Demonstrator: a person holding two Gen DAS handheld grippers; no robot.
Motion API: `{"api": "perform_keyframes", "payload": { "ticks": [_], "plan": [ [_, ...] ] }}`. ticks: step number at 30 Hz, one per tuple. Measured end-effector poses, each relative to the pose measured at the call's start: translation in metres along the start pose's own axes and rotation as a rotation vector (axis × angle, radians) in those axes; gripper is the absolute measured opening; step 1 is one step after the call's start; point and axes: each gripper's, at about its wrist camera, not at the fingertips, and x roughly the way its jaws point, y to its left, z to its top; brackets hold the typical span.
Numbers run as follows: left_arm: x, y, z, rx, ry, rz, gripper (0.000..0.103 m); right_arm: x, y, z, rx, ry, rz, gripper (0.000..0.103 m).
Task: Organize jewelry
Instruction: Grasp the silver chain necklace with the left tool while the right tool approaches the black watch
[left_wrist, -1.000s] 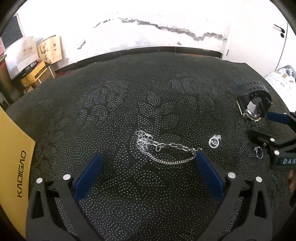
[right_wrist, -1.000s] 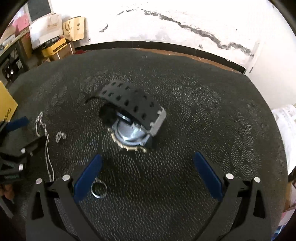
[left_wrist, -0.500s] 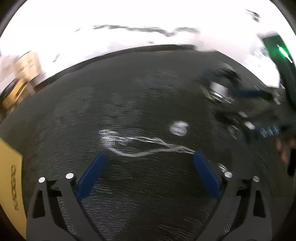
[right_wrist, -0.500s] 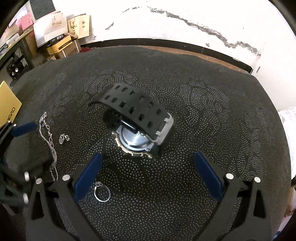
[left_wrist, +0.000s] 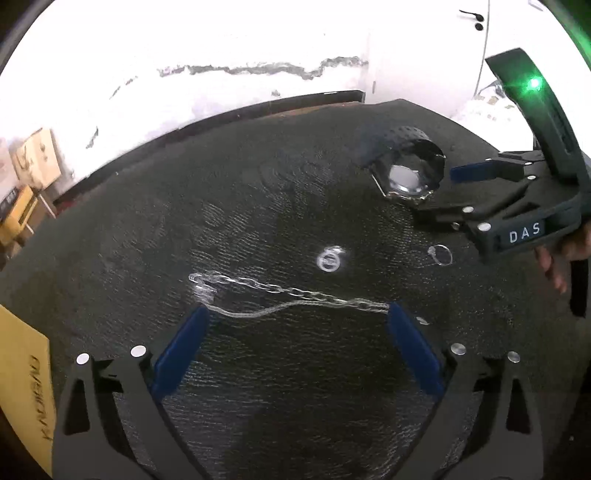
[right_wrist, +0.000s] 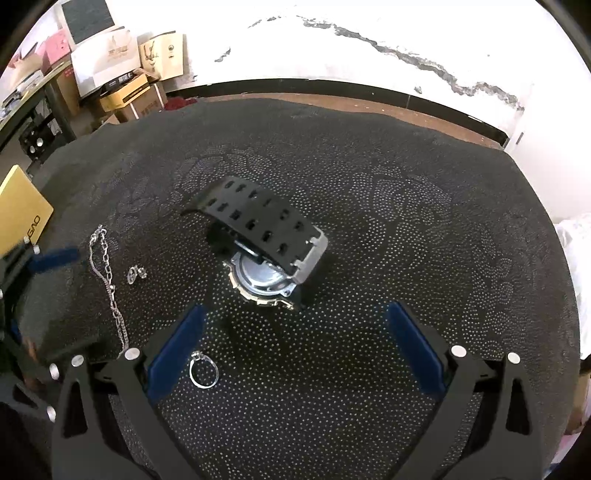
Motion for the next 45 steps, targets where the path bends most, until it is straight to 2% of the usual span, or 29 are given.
{"api": "perform_keyframes", "payload": {
  "ticks": [1, 4, 5, 8, 11, 15, 18, 21, 22, 23, 26, 31, 35, 37, 39, 40, 42, 43, 45],
  "plan": [
    [0.001, 0.002, -0.001, 0.005, 0.009, -0.02, 0.096, 0.0, 0.0, -0.001, -0.006, 0.0, -0.001, 0.096],
    [0.006, 0.008, -0.004, 0.068, 0.02, 0.002, 0.096, -0.001, 0.001, -0.002, -0.009, 0.0, 0.005, 0.096],
    [0.007, 0.013, -0.003, 0.084, 0.028, -0.013, 0.096, -0.001, 0.0, -0.002, -0.009, -0.001, 0.004, 0.096],
    [0.009, 0.033, 0.003, 0.049, 0.023, -0.047, 0.096, -0.003, 0.002, -0.004, -0.007, -0.004, 0.011, 0.096],
    [0.016, 0.056, 0.011, -0.023, 0.015, -0.13, 0.097, -0.004, 0.001, -0.005, -0.014, -0.004, 0.009, 0.096],
    [0.018, 0.043, 0.012, 0.039, 0.017, -0.162, 0.097, -0.003, 0.0, -0.007, -0.012, -0.002, 0.011, 0.096],
    [0.013, 0.018, 0.007, 0.129, 0.024, -0.216, 0.097, -0.003, -0.002, -0.006, -0.007, -0.001, 0.01, 0.096],
    [0.012, -0.011, 0.003, 0.25, 0.036, -0.19, 0.097, -0.003, -0.002, -0.005, -0.005, 0.0, 0.021, 0.096],
    [0.011, -0.015, 0.003, 0.261, 0.035, -0.195, 0.097, -0.003, 0.001, -0.005, -0.017, 0.002, 0.022, 0.096],
    [0.011, -0.016, 0.003, 0.254, 0.037, -0.214, 0.097, -0.003, 0.003, -0.005, -0.03, 0.004, 0.023, 0.096],
    [0.015, -0.022, 0.007, 0.235, 0.037, -0.174, 0.097, 0.0, 0.01, -0.008, -0.075, 0.011, 0.009, 0.096],
    [0.023, -0.027, 0.015, 0.192, 0.036, -0.131, 0.097, 0.004, 0.004, -0.008, -0.042, 0.014, 0.037, 0.096],
    [0.023, -0.025, 0.016, 0.186, 0.036, -0.133, 0.098, 0.007, 0.001, -0.007, -0.036, 0.009, 0.051, 0.096],
    [0.022, -0.022, 0.015, 0.174, 0.034, -0.14, 0.097, 0.007, 0.003, -0.006, -0.049, 0.001, 0.031, 0.09],
    [0.021, -0.02, 0.015, 0.161, 0.026, -0.133, 0.09, 0.004, 0.004, -0.004, -0.053, -0.007, 0.026, 0.073],
    [0.02, -0.018, 0.015, 0.152, 0.022, -0.129, 0.088, 0.003, 0.002, -0.003, -0.044, -0.01, 0.019, 0.069],
    [0.018, -0.015, 0.014, 0.134, 0.013, -0.108, 0.078, 0.001, 0.0, -0.002, -0.035, -0.015, 0.019, 0.051],
    [0.016, -0.014, 0.014, 0.126, 0.011, -0.101, 0.077, 0.001, 0.001, -0.001, -0.037, -0.014, 0.02, 0.047],
    [0.015, -0.013, 0.014, 0.109, 0.008, -0.084, 0.07, 0.0, 0.005, 0.0, -0.05, -0.014, 0.021, 0.032]
  ]
}}
